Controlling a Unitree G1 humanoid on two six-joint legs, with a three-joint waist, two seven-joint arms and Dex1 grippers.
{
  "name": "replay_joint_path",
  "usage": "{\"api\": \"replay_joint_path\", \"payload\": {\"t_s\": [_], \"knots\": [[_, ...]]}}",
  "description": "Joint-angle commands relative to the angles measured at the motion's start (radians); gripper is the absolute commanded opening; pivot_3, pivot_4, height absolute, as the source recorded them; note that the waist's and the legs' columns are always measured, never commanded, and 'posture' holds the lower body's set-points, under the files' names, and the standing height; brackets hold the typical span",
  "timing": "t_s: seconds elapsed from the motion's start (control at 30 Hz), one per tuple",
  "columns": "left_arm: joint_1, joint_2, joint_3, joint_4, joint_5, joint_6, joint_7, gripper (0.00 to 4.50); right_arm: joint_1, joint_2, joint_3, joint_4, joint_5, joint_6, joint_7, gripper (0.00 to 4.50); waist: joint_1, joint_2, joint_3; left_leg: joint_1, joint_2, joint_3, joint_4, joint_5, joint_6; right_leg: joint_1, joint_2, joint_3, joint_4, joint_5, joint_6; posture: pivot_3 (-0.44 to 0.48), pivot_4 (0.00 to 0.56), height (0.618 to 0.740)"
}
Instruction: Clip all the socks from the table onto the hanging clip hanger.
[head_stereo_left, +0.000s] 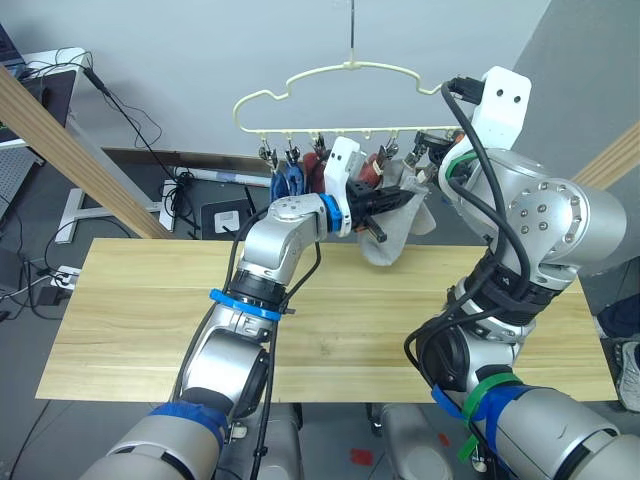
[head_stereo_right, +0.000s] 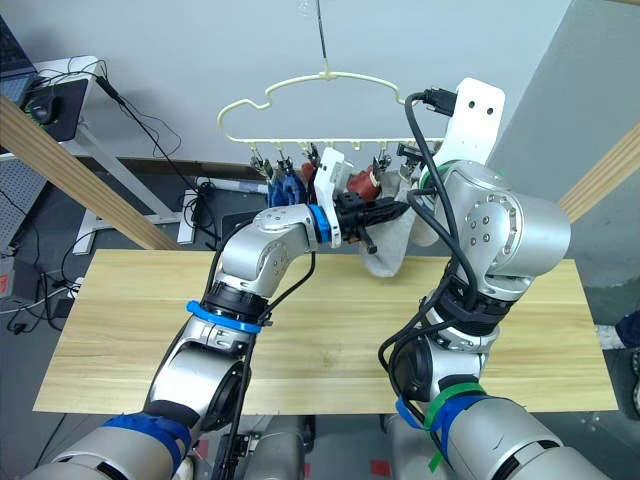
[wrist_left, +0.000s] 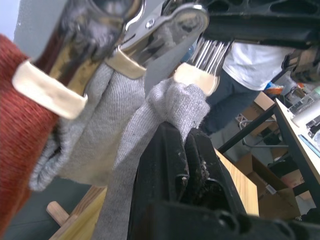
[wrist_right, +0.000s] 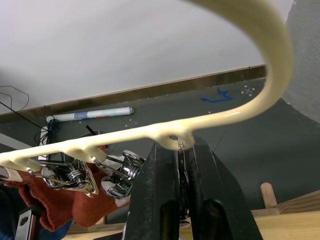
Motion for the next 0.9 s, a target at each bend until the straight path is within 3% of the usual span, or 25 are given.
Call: {"api": "replay_joint_path", "payload": {"t_s": [0.03, 0.2, 0.23, 0.4, 0.63, 0.77, 0.9], "knots": [[-0.022, -0.016, 0.011, -0.030, -0.019, -0.001, -0.003, 0.00, -0.025, 0.061, 0.001, -0.039, 0.006, -0.007, 0.002, 1.33, 0.000, 0.000, 0.000, 0.000, 0.000, 0.000, 0.000, 0.000, 0.000, 0.000, 0.000, 0.000, 0.000, 0.000, 0.000, -0.120, 0.334, 0.740], [-0.021, -0.023, 0.012, -0.042, -0.033, 0.028, -0.012, 0.00, -0.023, 0.065, 0.003, -0.040, 0.000, -0.003, 0.000, 3.18, 0.000, 0.000, 0.000, 0.000, 0.000, 0.000, 0.000, 0.000, 0.000, 0.000, 0.000, 0.000, 0.000, 0.000, 0.000, -0.120, 0.336, 0.740], [-0.020, -0.023, 0.011, -0.046, -0.037, 0.040, -0.014, 0.25, -0.023, 0.063, 0.003, -0.039, 0.000, -0.003, 0.002, 3.54, 0.000, 0.000, 0.000, 0.000, 0.000, 0.000, 0.000, 0.000, 0.000, 0.000, 0.000, 0.000, 0.000, 0.000, 0.000, -0.120, 0.336, 0.740], [0.001, -0.004, 0.003, -0.112, -0.063, 0.119, -0.029, 1.59, -0.019, 0.041, 0.024, -0.032, 0.004, 0.009, 0.014, 3.55, 0.000, 0.000, 0.000, 0.000, 0.000, 0.000, 0.000, 0.000, 0.000, 0.000, 0.000, 0.000, 0.000, 0.000, 0.000, -0.119, 0.334, 0.740], [0.093, 0.060, 0.000, -0.296, -0.087, 0.239, -0.013, 3.87, 0.001, -0.014, 0.120, 0.016, 0.046, 0.012, 0.083, 3.55, -0.008, 0.000, 0.000, 0.001, 0.001, 0.000, 0.000, 0.000, 0.000, 0.000, 0.000, 0.000, 0.002, 0.000, 0.000, -0.117, 0.316, 0.740], [0.179, 0.115, 0.015, -0.447, -0.129, 0.316, -0.006, 3.87, 0.338, -0.272, 0.138, -0.222, 0.223, 0.012, 0.308, 3.55, 0.015, 0.000, -0.002, 0.001, 0.001, -0.002, 0.001, 0.000, 0.000, 0.002, 0.000, -0.002, 0.001, 0.000, 0.000, -0.117, 0.289, 0.740], [0.263, 0.168, 0.025, -0.559, -0.157, 0.357, 0.019, 3.87, 0.487, -0.372, 0.126, -0.306, 0.307, 0.012, 0.398, 3.55, 0.004, 0.001, -0.002, 0.000, -0.002, 0.005, 0.004, 0.000, 0.000, 0.006, -0.005, -0.002, -0.002, -0.001, 0.002, -0.112, 0.267, 0.740]]}}
